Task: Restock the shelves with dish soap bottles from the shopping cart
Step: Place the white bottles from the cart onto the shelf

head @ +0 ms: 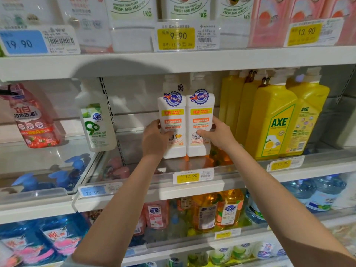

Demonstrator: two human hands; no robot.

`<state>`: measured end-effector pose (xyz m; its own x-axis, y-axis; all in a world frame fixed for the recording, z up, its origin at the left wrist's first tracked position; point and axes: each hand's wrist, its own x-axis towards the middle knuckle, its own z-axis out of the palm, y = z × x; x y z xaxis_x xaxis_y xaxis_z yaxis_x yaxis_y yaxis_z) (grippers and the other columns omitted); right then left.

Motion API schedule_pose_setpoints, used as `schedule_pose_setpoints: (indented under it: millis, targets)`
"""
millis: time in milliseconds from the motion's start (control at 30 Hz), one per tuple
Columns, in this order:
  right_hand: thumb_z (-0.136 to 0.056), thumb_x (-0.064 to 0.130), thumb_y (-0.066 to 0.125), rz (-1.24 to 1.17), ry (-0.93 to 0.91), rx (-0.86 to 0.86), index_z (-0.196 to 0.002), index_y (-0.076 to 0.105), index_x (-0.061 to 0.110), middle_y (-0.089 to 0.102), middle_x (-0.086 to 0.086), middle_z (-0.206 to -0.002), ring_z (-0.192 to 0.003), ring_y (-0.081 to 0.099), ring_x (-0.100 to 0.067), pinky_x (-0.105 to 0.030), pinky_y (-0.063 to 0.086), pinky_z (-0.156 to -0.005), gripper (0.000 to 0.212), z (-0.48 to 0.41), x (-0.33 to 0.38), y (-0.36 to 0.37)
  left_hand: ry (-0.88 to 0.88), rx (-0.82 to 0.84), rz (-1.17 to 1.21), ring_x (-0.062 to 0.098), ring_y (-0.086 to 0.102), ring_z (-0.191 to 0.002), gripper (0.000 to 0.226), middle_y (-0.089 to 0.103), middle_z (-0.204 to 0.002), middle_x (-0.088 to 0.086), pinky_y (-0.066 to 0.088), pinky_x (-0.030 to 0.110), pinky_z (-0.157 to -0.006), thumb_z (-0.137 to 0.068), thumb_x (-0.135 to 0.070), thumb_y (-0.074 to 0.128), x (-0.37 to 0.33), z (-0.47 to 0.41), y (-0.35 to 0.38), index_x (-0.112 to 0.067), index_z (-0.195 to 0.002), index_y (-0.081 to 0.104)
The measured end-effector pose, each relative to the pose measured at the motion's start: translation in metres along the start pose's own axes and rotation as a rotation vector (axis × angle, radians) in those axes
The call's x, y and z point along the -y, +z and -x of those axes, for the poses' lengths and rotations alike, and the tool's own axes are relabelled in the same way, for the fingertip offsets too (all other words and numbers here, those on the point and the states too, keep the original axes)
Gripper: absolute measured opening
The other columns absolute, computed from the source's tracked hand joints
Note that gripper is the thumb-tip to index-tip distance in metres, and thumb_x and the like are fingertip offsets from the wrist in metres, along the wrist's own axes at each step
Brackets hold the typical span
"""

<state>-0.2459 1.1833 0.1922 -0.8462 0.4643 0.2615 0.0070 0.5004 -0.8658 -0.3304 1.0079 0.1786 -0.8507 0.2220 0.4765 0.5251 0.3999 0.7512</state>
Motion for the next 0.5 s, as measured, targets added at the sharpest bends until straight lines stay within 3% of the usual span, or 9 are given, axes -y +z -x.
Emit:
schedule_pose_setpoints:
  millis: [200, 400, 500]
  targets:
    - [-0.086, 0.022, 0.069, 0.043, 0.019, -0.024, -0.13, 0.053, 0.016, 0.062, 0.0, -0.126, -0.109, 0.054, -0.007, -0.018, 0.038, -0.083, 0.047, -0.015, -0.005, 0.003, -0.072, 0.026, 0.106, 0.019, 0.059, -0.099, 0.036, 0.064, -0.107, 0.002, 0.048, 0.032, -0.088, -0.079, -0.016, 0.075, -0.003, -0.013, 0.003, -0.01, -0.112, 0.06]
    - [-0.089, 0.026, 0.065, 0.114, 0.033, -0.058, -0.127, 0.052, 0.009, 0.061, -0.004, -0.125, -0.093, 0.049, -0.008, -0.01, 0.034, -0.059, 0.044, -0.026, -0.009, 0.01, -0.116, 0.036, 0.092, 0.011, 0.057, -0.091, 0.038, 0.062, -0.108, -0.001, 0.042, 0.021, -0.075, -0.081, -0.017, 0.074, -0.003, -0.024, 0.007, -0.01, -0.115, 0.057]
    - [-0.09, 0.027, 0.064, 0.113, 0.054, -0.062, -0.128, 0.051, 0.01, 0.06, -0.004, -0.127, -0.095, 0.048, -0.008, -0.02, 0.039, -0.075, 0.044, -0.033, -0.01, 0.013, -0.146, 0.049, 0.045, 0.015, 0.061, -0.097, 0.042, 0.062, -0.113, -0.001, 0.044, 0.023, -0.076, -0.081, -0.019, 0.073, -0.001, -0.031, 0.009, -0.011, -0.119, 0.055]
